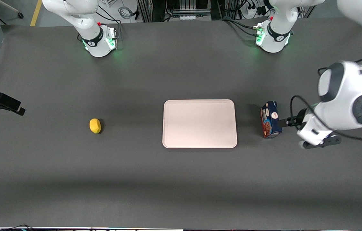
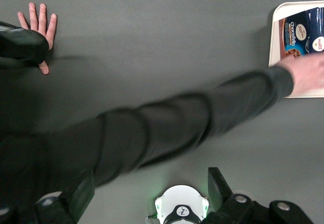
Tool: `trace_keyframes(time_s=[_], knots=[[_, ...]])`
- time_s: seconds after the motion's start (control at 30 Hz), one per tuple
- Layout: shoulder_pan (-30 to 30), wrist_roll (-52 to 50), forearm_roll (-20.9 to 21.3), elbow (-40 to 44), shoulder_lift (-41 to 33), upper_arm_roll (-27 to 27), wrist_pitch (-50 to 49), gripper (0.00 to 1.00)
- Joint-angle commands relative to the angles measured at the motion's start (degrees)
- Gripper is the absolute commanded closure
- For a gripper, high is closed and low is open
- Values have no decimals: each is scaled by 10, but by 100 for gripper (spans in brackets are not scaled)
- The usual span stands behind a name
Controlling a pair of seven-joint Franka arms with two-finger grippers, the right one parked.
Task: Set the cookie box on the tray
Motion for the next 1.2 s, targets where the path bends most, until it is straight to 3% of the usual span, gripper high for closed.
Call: trace_keyframes(time_s=[0.0,0.03,0.07,0.4,0.77,0.93,1.17], knots=[[-2,-9,15,-35,-22,2,18,84],[-2,-9,15,-33,-23,2,16,96],[-2,-9,15,-32,-23,2,13,100],[-2,-12,8,22,-26,1,-43,100],[-2,-23,-38,243,-24,-20,-266,100],[-2,-92,-58,288,-22,-66,-282,100],[-7,-132,-54,292,8,-139,-268,100]])
